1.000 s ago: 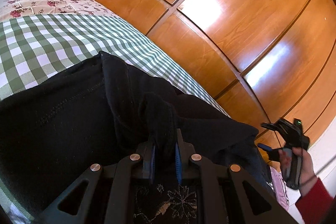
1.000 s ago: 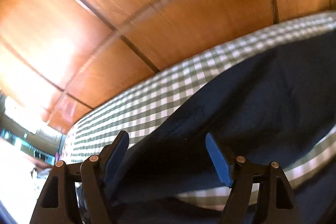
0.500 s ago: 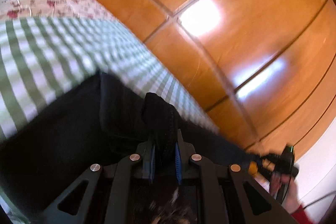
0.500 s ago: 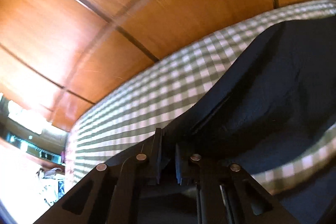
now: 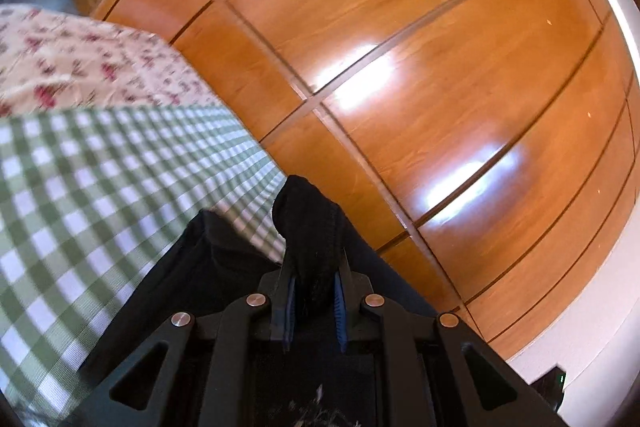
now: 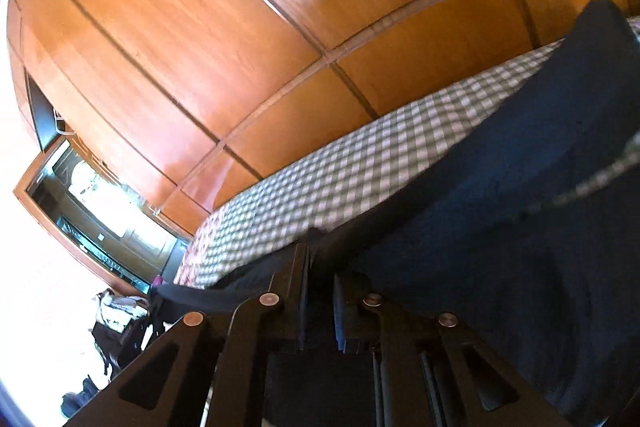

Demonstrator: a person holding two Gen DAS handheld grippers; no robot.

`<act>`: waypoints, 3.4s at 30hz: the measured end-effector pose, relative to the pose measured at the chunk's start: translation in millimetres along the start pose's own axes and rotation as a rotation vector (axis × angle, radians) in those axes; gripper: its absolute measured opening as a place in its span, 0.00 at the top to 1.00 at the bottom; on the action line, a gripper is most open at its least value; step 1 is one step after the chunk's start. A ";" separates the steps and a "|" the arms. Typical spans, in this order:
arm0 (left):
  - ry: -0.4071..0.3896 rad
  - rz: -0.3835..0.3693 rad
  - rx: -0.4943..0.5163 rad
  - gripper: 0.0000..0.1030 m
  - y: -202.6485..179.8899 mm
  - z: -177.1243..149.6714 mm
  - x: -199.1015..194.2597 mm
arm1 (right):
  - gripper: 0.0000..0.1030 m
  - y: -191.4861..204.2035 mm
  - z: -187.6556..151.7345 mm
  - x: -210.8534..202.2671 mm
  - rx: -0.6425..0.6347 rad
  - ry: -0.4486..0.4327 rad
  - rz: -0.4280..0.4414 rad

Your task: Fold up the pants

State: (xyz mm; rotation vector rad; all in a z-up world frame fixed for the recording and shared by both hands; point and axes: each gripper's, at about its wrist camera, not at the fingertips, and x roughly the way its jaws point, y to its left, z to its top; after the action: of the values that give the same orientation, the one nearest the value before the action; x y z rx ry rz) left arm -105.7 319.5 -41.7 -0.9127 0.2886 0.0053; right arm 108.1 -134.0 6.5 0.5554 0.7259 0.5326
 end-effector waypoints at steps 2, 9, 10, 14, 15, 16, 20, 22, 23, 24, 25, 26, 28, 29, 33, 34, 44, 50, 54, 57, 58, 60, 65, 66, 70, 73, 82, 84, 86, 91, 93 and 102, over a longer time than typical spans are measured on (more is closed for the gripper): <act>0.012 0.020 -0.009 0.85 6.9 -6.5 -4.0 | 0.90 1.0 -17.9 -0.2 -0.026 0.002 -0.019; 0.048 0.077 -0.029 0.84 20.3 -18.4 -14.3 | 0.90 -15.3 -67.0 9.6 -0.032 0.076 -0.065; 0.054 0.090 -0.033 0.82 21.4 -21.4 -15.7 | 0.90 -18.5 -72.3 10.9 -0.031 0.083 -0.071; 0.073 0.107 -0.162 0.55 35.4 -35.3 -23.3 | 0.90 -32.6 -84.8 19.6 -0.010 0.122 -0.100; 0.073 0.111 -0.190 0.44 37.7 -36.5 -25.0 | 0.90 -35.3 -87.2 20.5 -0.004 0.124 -0.099; 0.080 0.104 -0.222 0.34 40.0 -37.4 -26.4 | 0.90 -36.2 -88.1 20.6 -0.007 0.121 -0.097; 0.099 0.032 -0.323 0.23 41.0 -41.7 -35.6 | 0.90 -34.8 -88.6 21.0 -0.028 0.120 -0.101; 0.131 -0.020 -0.392 0.15 41.3 -44.4 -37.0 | 0.91 -36.3 -89.2 21.1 -0.024 0.119 -0.100; 0.149 -0.045 -0.445 0.14 43.3 -47.7 -37.4 | 0.91 -36.2 -89.2 21.4 -0.023 0.119 -0.100; 0.154 -0.051 -0.472 0.12 44.6 -49.7 -37.7 | 0.91 -37.2 -88.9 21.7 -0.022 0.119 -0.100; 0.155 -0.059 -0.495 0.11 46.3 -52.2 -37.5 | 0.91 -38.0 -88.8 22.5 -0.022 0.119 -0.101; 0.157 -0.066 -0.520 0.11 48.9 -55.7 -36.2 | 0.91 -38.0 -88.8 22.4 -0.021 0.119 -0.103; 0.169 -0.047 -0.528 0.12 50.5 -58.1 -32.0 | 0.91 -37.7 -89.5 21.9 -0.022 0.117 -0.103; 0.178 -0.032 -0.503 0.13 48.1 -57.8 -28.9 | 0.91 -38.0 -89.6 21.8 -0.022 0.116 -0.104; 0.229 0.082 -0.278 0.78 27.2 -49.0 -15.9 | 0.92 -34.5 -86.1 23.9 -0.026 0.130 -0.116; 0.245 0.131 -0.215 0.85 21.5 -47.0 -12.1 | 0.92 -33.4 -84.1 25.5 -0.024 0.139 -0.121; 0.165 0.110 -0.052 0.92 -1.4 -3.8 -22.1 | 0.92 11.5 -47.8 -11.5 -0.077 0.025 -0.051; 0.298 0.278 -0.113 0.92 41.9 -31.3 -15.3 | 0.92 -3.1 -79.0 5.7 -0.051 0.121 -0.088; 0.281 0.259 -0.161 0.92 42.3 -34.4 -20.4 | 0.92 -20.0 -97.3 17.6 -0.036 0.167 -0.122; 0.264 0.269 -0.106 0.92 31.9 -32.7 -18.7 | 0.92 -9.8 -92.0 15.2 -0.073 0.156 -0.126; 0.260 0.272 -0.098 0.92 30.3 -31.0 -15.0 | 0.92 -7.6 -92.0 10.4 -0.077 0.144 -0.116; 0.256 0.289 -0.082 0.90 29.4 -31.0 -14.0 | 0.92 -2.1 -91.6 0.6 -0.088 0.116 -0.095; 0.269 0.361 -0.048 0.88 28.9 -36.6 -10.6 | 0.92 -15.2 -109.1 12.8 -0.077 0.179 -0.127; 0.260 0.376 -0.032 0.84 23.9 -35.4 -11.8 | 0.92 -18.8 -110.8 13.1 -0.058 0.173 -0.112; 0.130 0.475 0.093 0.68 -4.6 -28.4 -28.0 | 0.89 -28.1 -102.2 9.8 0.013 0.169 -0.063; 0.009 0.483 0.181 0.66 -28.8 -24.3 -42.6 | 0.81 -36.4 -97.9 1.5 0.076 0.127 -0.043; 0.132 0.247 0.327 0.51 -86.0 -72.3 -2.7 | 0.56 -95.7 -68.8 -61.6 0.238 -0.078 -0.138; 0.240 0.184 0.370 0.51 -99.2 -95.7 19.8 | 0.55 -119.1 -63.2 -78.4 0.294 -0.120 -0.178; 0.327 0.133 0.405 0.51 -112.5 -119.6 40.0 | 0.55 -140.6 -59.9 -94.0 0.349 -0.159 -0.216; 0.436 0.085 0.444 0.51 -136.2 -160.7 74.8 | 0.56 -190.1 -49.5 -126.0 0.473 -0.251 -0.253; 0.469 0.077 0.449 0.51 -142.2 -170.9 82.6 | 0.57 -202.4 -44.2 -133.6 0.510 -0.293 -0.253; 0.520 0.084 0.480 0.51 -159.4 -188.0 98.5 | 0.92 -220.0 -29.4 -154.5 0.545 -0.306 -0.251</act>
State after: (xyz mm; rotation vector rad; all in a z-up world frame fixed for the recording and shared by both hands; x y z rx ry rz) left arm -36.7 63.4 -50.3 -0.4096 0.7756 -0.2182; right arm 45.2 -382.5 -79.5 1.0113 0.6326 0.0027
